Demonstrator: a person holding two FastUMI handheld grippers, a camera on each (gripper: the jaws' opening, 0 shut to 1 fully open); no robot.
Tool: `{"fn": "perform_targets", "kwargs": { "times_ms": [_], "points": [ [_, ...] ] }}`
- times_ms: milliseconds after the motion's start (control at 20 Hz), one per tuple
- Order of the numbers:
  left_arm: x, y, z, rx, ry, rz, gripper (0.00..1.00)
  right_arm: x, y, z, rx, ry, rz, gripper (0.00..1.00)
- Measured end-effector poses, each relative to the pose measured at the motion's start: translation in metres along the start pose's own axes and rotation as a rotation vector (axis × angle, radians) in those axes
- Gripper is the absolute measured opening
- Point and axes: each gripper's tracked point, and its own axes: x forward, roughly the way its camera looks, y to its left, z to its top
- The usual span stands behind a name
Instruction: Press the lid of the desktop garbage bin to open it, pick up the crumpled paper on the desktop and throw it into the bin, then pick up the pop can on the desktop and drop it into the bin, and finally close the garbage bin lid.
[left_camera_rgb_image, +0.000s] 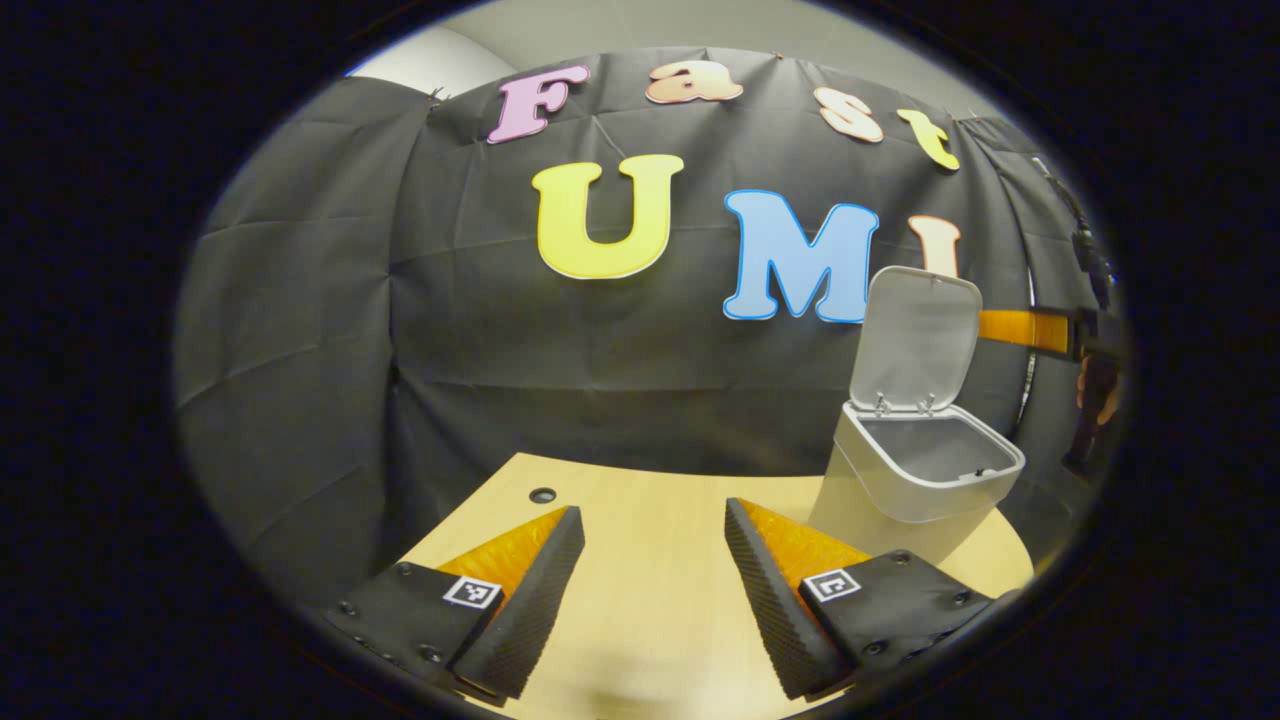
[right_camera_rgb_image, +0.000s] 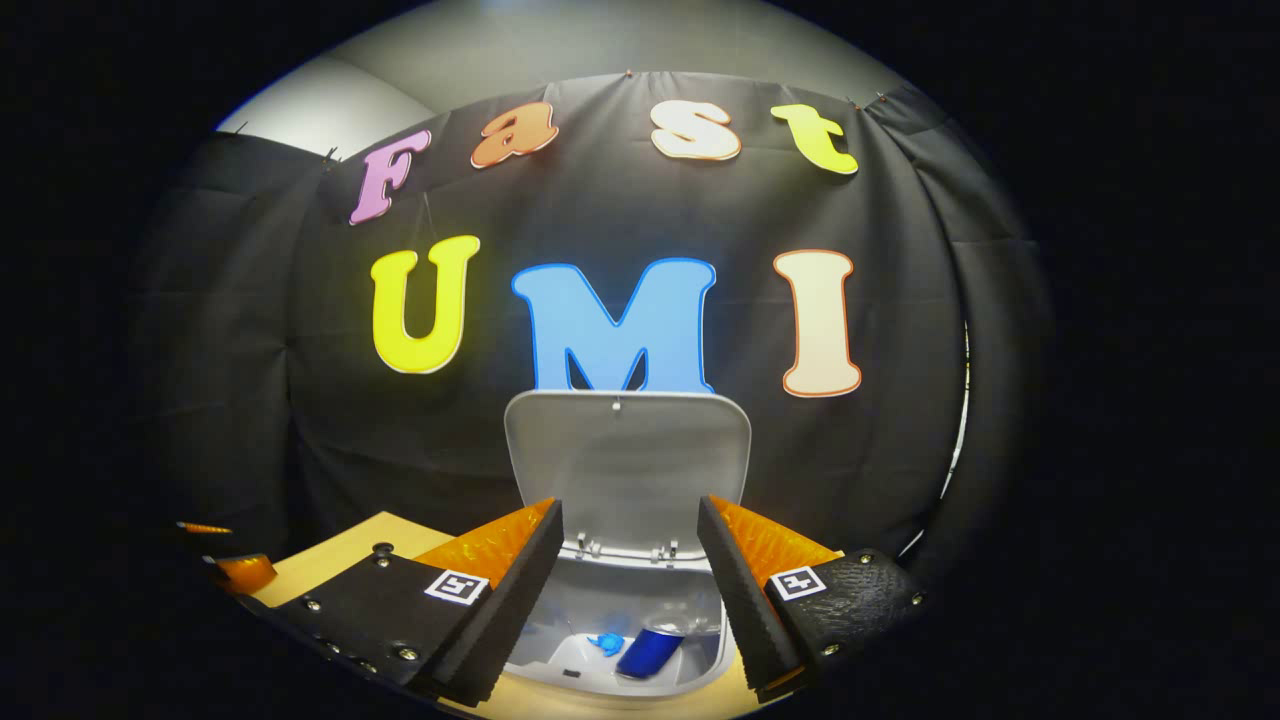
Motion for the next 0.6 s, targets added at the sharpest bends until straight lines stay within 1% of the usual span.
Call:
{"fn": "perform_targets", "kwargs": {
  "times_ms": [50, 150, 200, 600],
  "points": [
    [0.0, 0.001, 0.0, 0.0, 0.0, 0.001, 1.0, 0.002, 0.001, 0.006, 0.001, -0.011, 0.001, 0.87],
    [0.001, 0.002, 0.0, 0.003, 0.002, 0.004, 1.0, 0.004, 0.004, 0.017, 0.002, -0.028, 0.004, 0.87],
    [0.002, 0.003, 0.0, 0.004, 0.003, 0.005, 0.94, 0.005, 0.005, 0.022, 0.005, -0.035, 0.005, 0.87],
    [0.012, 0.004, -0.004, 0.002, 0.018, 0.007, 0.94, 0.019, 0.01, 0.061, 0.006, -0.103, -0.001, 0.87]
  ]
}}
